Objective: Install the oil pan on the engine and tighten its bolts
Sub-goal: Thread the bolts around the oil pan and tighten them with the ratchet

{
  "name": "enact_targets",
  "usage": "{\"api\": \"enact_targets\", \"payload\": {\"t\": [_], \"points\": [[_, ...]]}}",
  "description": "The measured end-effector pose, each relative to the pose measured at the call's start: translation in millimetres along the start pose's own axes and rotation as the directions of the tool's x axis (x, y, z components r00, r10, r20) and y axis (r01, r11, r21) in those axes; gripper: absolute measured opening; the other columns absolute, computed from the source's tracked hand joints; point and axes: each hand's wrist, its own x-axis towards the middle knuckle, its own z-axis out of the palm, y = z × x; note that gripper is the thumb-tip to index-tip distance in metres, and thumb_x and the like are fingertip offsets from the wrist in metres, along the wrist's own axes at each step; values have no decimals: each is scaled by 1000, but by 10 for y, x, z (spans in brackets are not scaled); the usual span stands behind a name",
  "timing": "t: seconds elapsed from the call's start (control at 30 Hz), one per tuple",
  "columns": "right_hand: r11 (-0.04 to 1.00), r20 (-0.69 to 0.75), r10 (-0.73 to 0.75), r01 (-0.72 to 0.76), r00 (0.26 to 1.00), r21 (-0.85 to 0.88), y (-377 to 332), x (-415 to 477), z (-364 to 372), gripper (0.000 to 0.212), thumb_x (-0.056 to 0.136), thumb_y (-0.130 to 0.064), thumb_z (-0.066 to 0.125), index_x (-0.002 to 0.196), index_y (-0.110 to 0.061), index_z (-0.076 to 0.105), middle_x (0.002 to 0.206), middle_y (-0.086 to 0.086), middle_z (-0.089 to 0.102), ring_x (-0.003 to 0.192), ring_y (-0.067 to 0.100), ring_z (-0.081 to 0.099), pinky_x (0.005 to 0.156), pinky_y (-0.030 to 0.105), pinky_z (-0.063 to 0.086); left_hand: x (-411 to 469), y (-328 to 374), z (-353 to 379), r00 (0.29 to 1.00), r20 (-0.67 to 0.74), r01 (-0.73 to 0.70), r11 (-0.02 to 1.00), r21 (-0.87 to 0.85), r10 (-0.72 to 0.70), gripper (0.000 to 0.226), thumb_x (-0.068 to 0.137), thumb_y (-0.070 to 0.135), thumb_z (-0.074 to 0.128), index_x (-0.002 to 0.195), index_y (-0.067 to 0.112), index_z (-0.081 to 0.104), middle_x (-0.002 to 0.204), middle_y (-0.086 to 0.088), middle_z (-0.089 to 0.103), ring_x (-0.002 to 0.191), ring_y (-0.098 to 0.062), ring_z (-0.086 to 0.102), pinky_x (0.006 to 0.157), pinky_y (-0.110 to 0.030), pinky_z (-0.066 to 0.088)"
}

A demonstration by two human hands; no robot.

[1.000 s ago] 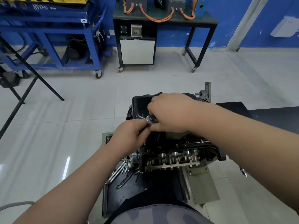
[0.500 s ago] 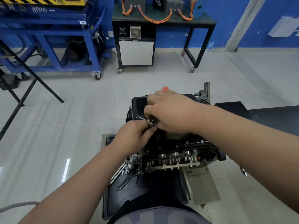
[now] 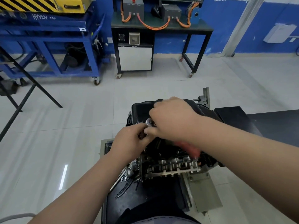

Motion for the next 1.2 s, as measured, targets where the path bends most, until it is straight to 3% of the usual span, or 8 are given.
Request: {"api": "enact_targets", "payload": {"t": [0.1,0.27,0.47,0.53,0.67,0.9,1.07,1.2], "points": [[976,65,162,-169,985,135,-64,18,28,47,80,-63,46,57,-22,45,65,-4,45,61,19,50,49,28,28,-2,-18,41,1000,0,17,1000,4,-17,39,81,19,54,52,31,30,45,8,39,44,-8,36,46,-27,25],[979,75,-182,173,980,112,127,34,-44,23,84,-36,54,105,-26,57,103,-2,51,100,20,48,83,35,40,-35,-60,-43,983,106,-151,989,-6,150,29,90,33,50,65,38,35,53,13,47,49,-4,42,45,-18,24],[969,21,206,-207,978,132,-123,43,29,48,81,-61,44,56,-20,43,58,-4,41,51,16,41,47,26,21,5,-17,18,995,-37,97,995,-25,-98,24,74,34,40,52,29,34,44,7,43,44,-10,37,43,-24,23],[984,30,133,-136,991,112,-92,65,15,42,82,-55,49,59,-20,43,62,-4,43,55,17,47,47,26,23,20,-23,12,999,-19,44,996,-83,-46,31,79,32,43,50,30,34,48,10,47,46,-10,38,43,-21,20],[984,89,-134,121,987,131,128,85,-66,23,85,-38,55,104,-26,58,102,-2,52,96,20,53,74,34,37,20,-55,-34,988,111,-100,993,-67,107,30,91,36,50,63,47,42,56,19,50,48,-7,41,44,-20,27],[973,41,187,-191,981,132,-117,66,-17,49,81,-62,46,54,-21,41,56,-4,41,50,16,41,46,26,20,55,-70,14,996,-33,78,993,-86,-81,26,72,25,49,48,30,39,46,10,45,44,-9,37,42,-19,22],[987,48,-161,159,986,32,71,107,-88,20,84,-36,55,100,-24,58,100,-2,54,97,22,53,77,36,41,26,-87,-9,991,100,-64,980,-190,84,28,88,43,50,61,42,45,51,12,45,44,-7,34,43,-17,25],[997,-21,-67,66,998,-49,-15,84,-31,33,86,-51,47,73,-21,54,79,-2,56,68,18,53,61,31,32,55,-34,8,998,25,59,994,-91,-57,22,72,52,45,58,36,42,55,17,51,49,-9,40,44,-23,29]]}}
